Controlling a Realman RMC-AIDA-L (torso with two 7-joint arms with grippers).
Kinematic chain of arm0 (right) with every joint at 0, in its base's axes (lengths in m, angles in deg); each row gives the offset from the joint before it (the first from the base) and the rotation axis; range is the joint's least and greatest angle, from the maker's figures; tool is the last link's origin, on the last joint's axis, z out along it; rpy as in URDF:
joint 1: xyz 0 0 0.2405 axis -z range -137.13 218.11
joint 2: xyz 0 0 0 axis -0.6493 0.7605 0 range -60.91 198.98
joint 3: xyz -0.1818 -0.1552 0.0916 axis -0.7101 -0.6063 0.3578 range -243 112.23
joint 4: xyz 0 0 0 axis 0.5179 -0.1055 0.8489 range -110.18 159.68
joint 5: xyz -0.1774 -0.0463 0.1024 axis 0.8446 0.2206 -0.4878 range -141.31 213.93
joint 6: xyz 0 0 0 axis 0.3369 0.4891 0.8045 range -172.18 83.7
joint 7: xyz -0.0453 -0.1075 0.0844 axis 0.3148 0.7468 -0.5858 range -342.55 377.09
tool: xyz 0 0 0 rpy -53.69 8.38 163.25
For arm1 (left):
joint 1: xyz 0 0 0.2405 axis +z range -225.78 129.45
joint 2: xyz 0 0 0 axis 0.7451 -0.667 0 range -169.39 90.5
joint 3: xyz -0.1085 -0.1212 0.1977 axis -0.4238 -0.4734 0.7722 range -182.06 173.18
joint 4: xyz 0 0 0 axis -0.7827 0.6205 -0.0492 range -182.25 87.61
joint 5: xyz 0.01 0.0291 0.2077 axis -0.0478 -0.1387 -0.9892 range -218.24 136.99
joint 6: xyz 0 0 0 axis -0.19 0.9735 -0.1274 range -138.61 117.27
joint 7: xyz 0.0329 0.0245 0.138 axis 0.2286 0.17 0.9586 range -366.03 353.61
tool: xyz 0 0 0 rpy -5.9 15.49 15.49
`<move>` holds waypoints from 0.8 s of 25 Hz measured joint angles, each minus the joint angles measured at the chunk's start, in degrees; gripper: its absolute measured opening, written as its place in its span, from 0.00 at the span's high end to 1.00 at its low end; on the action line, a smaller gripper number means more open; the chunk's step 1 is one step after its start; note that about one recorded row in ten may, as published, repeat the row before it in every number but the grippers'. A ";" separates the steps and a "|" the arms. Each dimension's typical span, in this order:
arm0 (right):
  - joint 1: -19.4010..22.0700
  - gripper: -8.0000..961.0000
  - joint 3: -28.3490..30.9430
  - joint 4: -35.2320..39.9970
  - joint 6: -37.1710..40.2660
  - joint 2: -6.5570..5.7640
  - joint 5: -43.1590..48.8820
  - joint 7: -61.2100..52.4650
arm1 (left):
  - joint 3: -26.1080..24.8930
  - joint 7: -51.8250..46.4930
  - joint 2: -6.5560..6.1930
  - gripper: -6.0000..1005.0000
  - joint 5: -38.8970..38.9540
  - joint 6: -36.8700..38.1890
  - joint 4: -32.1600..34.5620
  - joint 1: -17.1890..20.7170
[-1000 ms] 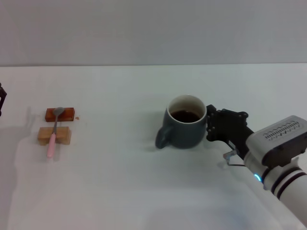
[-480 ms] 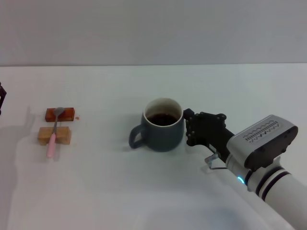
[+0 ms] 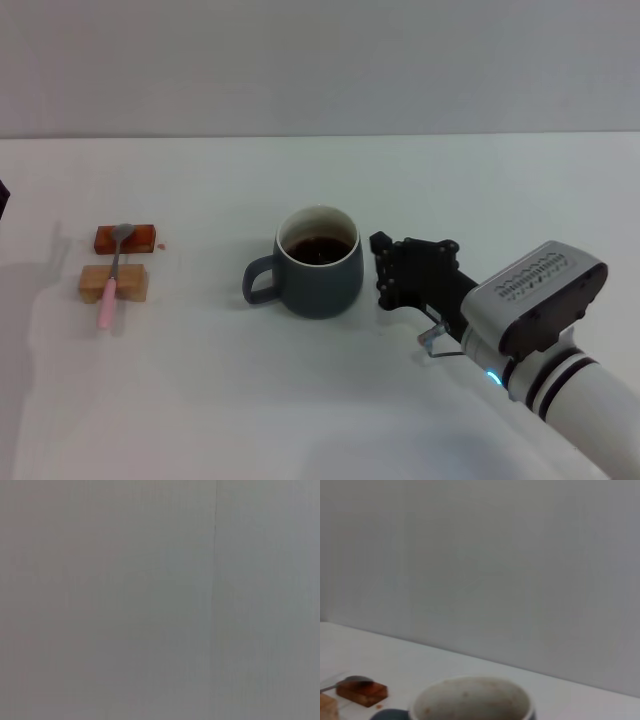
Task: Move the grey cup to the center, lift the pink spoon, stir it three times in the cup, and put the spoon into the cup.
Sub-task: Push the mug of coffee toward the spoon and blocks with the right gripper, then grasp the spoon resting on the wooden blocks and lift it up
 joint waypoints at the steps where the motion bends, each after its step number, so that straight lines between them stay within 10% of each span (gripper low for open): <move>1: 0.15 0.99 0.25 0.30 0.33 0.00 -0.02 0.00 | 0.13 0.00 0.00 0.16 -0.01 -0.01 0.02 0.02; 9: 5.03 0.99 6.93 5.07 9.31 -0.20 -0.18 0.00 | 1.38 -0.70 0.01 0.16 -0.27 0.19 -2.09 2.37; 20: 7.91 0.99 19.00 14.38 13.04 -0.45 -0.35 0.00 | 16.31 -0.73 -0.09 0.16 -0.51 1.15 -6.46 9.25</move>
